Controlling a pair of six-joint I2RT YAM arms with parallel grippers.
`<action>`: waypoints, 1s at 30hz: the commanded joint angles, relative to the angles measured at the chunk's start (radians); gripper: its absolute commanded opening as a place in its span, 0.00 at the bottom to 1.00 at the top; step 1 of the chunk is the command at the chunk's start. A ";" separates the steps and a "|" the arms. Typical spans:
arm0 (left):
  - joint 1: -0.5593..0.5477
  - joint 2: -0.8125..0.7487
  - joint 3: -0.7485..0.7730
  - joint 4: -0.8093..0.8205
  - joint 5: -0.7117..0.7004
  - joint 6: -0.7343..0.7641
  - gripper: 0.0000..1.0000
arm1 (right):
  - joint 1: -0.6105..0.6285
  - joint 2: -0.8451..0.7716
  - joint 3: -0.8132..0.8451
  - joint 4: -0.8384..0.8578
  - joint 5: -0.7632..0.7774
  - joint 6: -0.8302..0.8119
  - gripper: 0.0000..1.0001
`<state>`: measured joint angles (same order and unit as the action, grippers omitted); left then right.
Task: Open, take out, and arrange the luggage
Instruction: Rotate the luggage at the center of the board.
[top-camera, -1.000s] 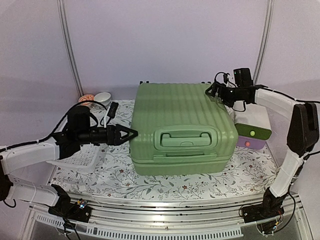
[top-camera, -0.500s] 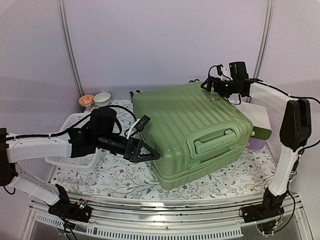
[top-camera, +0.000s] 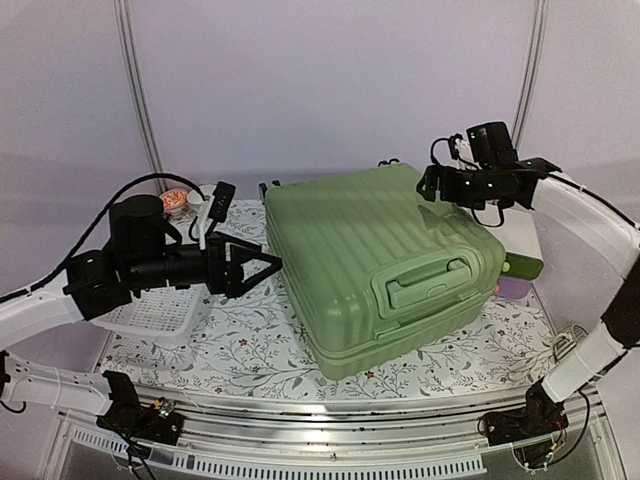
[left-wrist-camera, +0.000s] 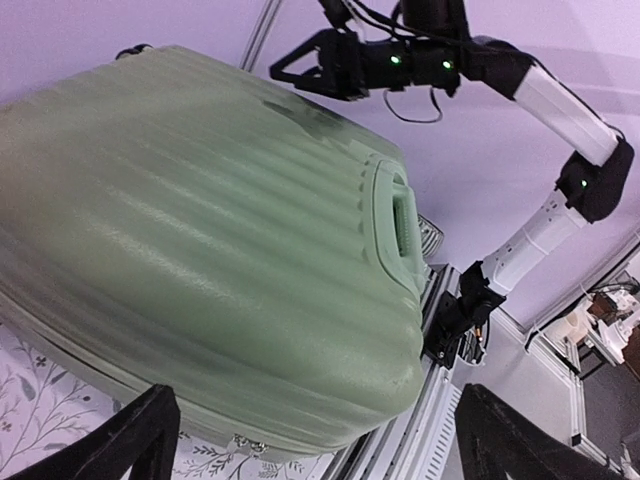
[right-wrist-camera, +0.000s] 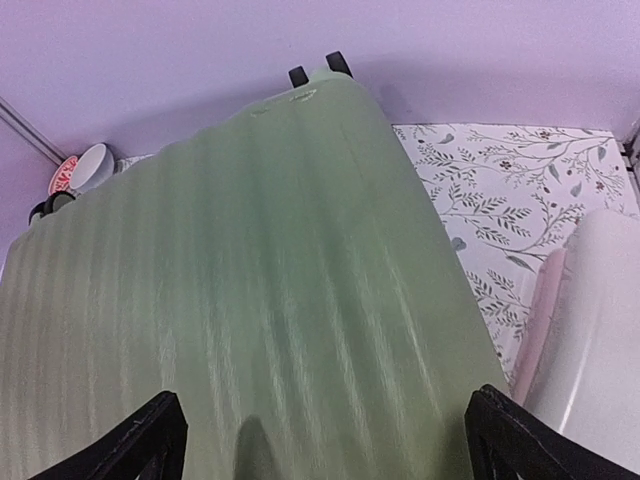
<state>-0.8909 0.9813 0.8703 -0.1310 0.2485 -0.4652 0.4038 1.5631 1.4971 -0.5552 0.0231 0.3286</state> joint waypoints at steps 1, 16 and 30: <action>-0.011 -0.062 -0.055 -0.015 -0.064 0.022 0.98 | 0.012 -0.193 -0.163 -0.116 0.153 0.053 0.99; -0.015 -0.105 -0.221 0.078 -0.059 -0.087 0.98 | 0.012 -0.778 -0.605 -0.245 -0.001 0.197 0.99; -0.007 -0.109 -0.332 0.220 -0.144 -0.199 0.98 | 0.012 -0.776 -0.798 -0.029 -0.360 0.261 0.99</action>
<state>-0.8921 0.8650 0.5320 0.0151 0.1947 -0.6262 0.4099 0.7219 0.7521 -0.6308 -0.2665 0.5777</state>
